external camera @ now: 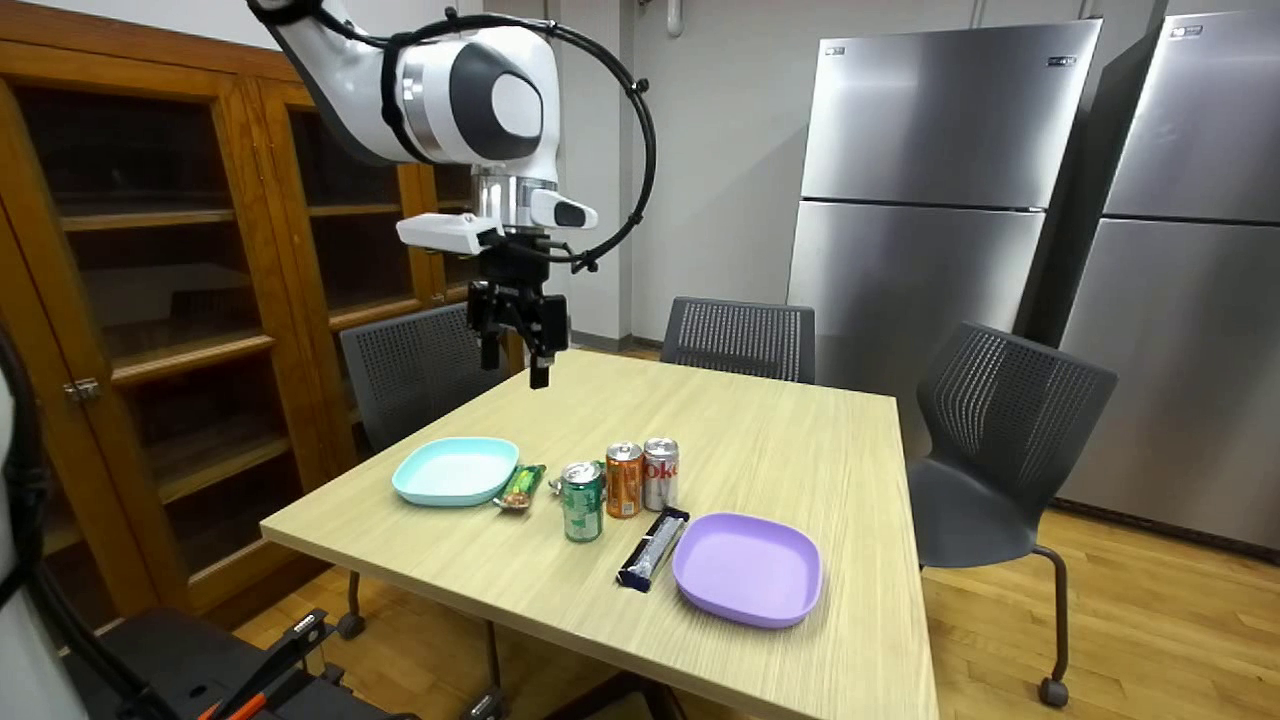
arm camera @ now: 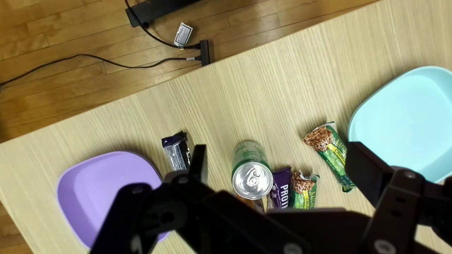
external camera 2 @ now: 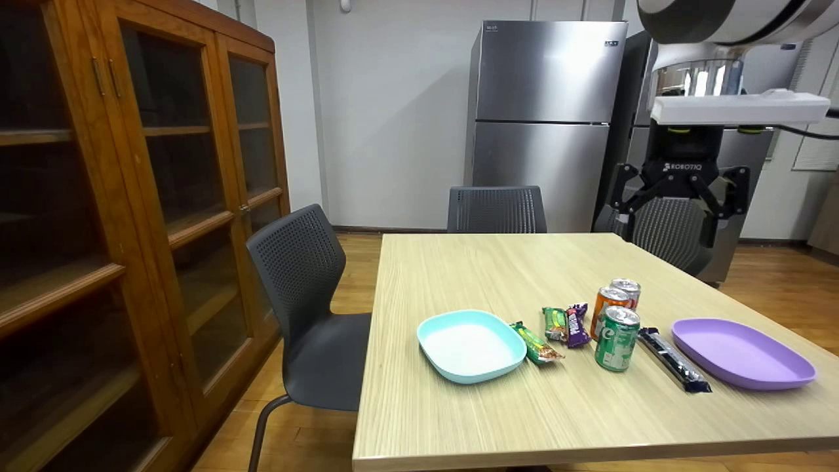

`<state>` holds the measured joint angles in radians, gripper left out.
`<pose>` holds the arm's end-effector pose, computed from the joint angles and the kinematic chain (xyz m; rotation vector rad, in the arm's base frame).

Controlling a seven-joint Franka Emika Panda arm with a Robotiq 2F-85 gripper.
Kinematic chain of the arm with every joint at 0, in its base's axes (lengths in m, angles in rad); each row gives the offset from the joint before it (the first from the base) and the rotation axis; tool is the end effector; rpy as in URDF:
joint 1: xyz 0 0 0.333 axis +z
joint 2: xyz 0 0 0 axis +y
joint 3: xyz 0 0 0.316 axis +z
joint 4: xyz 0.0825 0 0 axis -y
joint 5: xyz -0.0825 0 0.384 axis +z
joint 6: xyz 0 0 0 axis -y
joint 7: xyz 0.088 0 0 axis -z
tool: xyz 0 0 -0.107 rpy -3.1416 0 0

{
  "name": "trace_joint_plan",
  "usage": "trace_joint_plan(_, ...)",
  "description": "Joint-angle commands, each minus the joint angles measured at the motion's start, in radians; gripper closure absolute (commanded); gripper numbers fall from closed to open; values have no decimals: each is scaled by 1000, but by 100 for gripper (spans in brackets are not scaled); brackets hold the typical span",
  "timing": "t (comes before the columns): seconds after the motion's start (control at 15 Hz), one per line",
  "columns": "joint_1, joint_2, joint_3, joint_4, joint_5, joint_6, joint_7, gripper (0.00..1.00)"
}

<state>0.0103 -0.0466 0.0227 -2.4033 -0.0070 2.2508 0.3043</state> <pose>0.4734 0.0154 0.3234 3.0858 -0.4139 -0.1611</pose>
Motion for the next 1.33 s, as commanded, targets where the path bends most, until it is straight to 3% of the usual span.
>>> trace_joint_plan(0.0, -5, 57, -4, 23, -23, 77, 82, 0)
trace_joint_plan(0.47, 12, 126, -25, 25, -119, 152, 244, 0)
trace_joint_plan(0.53, 7, 110, -23, 9, -76, 143, 170, 0)
trace_joint_plan(1.27, 14, 162, -36, 27, -131, 168, 268, 0)
